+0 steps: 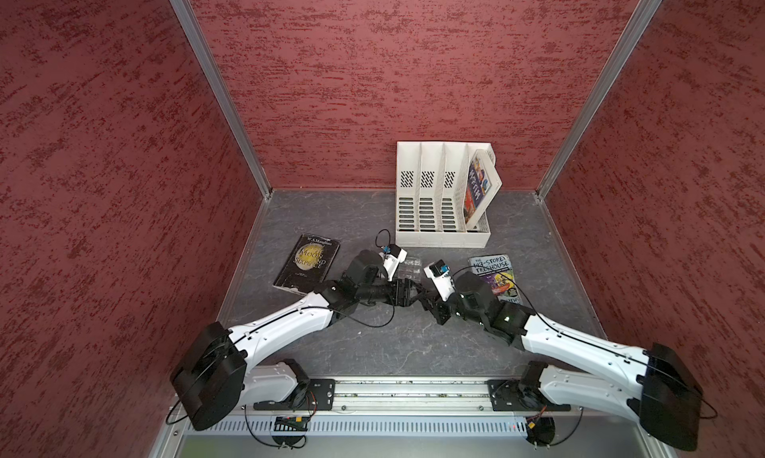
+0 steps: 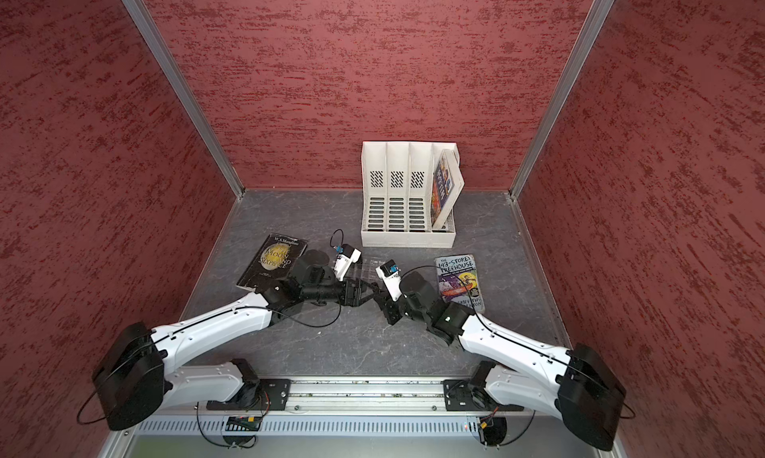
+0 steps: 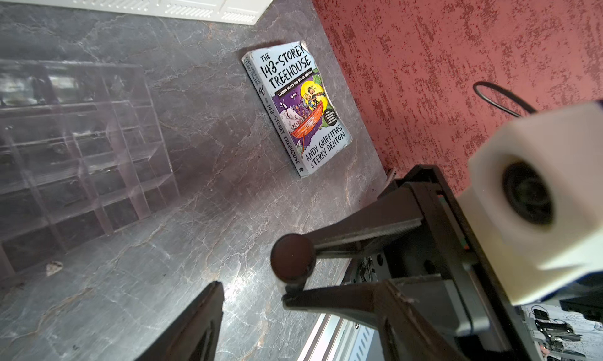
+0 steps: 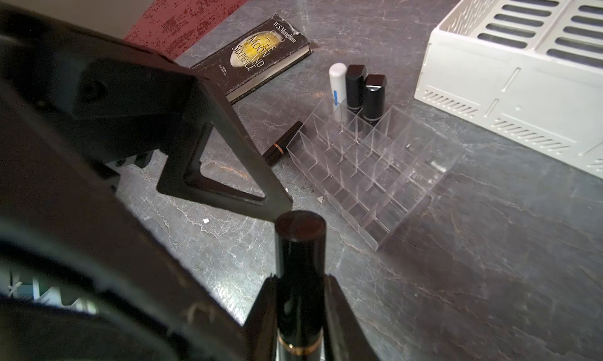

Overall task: Arrange the lipsticks in the organizer
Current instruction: Pick up the lipstick at the center of the board.

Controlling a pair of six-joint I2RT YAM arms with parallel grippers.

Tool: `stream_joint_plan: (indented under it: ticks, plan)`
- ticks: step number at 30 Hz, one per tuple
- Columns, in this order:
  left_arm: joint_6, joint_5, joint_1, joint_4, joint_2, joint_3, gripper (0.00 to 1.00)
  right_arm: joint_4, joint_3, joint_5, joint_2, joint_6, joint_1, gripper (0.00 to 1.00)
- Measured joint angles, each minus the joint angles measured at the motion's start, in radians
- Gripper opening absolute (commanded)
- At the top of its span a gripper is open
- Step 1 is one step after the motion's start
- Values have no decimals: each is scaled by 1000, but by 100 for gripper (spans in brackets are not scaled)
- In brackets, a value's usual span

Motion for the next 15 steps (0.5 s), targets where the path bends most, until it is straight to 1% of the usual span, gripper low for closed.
stream_joint_plan:
  ticks: [5,8,13,15]
  plan:
    - [-5,25,66,9,-18,-1,69,-54,51,-22,28,-20,1,14]
    - [-5,48,69,3,-18,-1,64,-80,55,-21,24,-55,2,13]
    - [-13,88,69,2,-9,0,52,-117,65,-8,27,-108,17,13]
    - [-16,99,69,2,-2,0,51,-121,75,-1,35,-124,27,13]
